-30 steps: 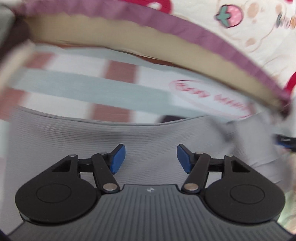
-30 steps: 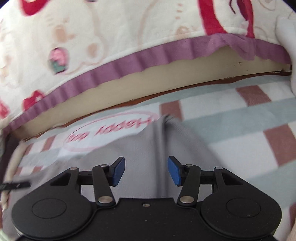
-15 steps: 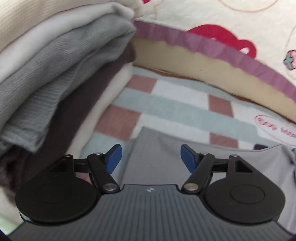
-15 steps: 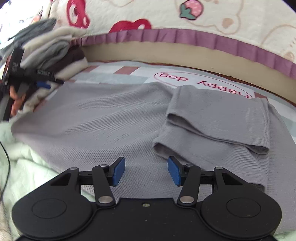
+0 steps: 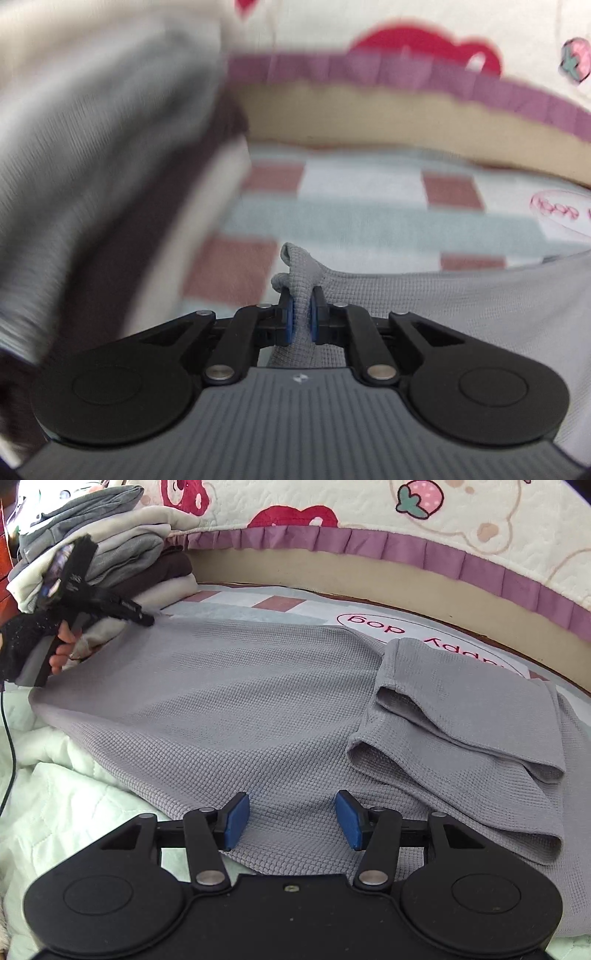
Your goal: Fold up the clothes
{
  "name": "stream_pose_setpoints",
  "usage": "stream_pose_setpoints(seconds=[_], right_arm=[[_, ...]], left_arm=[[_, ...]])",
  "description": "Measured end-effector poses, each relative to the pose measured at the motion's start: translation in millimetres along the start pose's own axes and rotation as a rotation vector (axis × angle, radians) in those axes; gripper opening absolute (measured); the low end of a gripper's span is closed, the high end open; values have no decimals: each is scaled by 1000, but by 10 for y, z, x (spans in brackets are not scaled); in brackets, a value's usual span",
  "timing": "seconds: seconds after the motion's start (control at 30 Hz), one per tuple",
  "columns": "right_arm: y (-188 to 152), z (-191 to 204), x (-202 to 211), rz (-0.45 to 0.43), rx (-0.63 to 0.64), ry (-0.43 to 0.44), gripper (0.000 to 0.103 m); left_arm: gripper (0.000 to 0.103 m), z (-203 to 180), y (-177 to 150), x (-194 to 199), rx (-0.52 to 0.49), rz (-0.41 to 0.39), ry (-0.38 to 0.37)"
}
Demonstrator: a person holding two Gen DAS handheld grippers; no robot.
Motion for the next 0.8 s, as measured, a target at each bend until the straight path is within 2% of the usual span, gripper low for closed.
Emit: stream_pose_setpoints(seconds=[0.3,0.37,0.4,0.43,0.47,0.5,0.53,0.57,0.7,0.73,0.8], right_arm=[[-6,143,47,27,24,51,59],[-8,212,66,32,27,74,59],[2,240,76,37,23,88,59],[15,267,85,40,13,111,59],[37,288,94,37,-19,169,59],[60,309,103,34,-51,227,59],[83,330,113,31,-83,285,58],[107,353,119,30,-112,335,58],[197,489,40,54,-165,401,59],[220,523,20,60,-179,417,60],[265,591,-19,72,-205,450,63]], left_arm=[[12,64,33,-115,22,25,131],[12,-3,61,-14,-46,31,230],[21,-54,67,42,-99,36,286],[42,-106,64,97,-147,44,325],[50,-157,35,150,-183,61,318],[52,-205,8,204,-208,76,304],[52,-234,-11,264,-191,82,266],[52,-240,-15,331,-143,85,213],[59,-184,-103,574,60,105,36],[62,-142,-148,623,107,115,20],[65,7,-286,684,172,154,93]])
Point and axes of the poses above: each gripper's, at about its wrist camera, not at the fingertips, and x roughly against the way its jaws point, z to its left, y to its top, the point moved 2 cm from there along -x, roughly the way its jaws point, and after that the axes turned 9 degrees about -y, right-handed, at the moved point
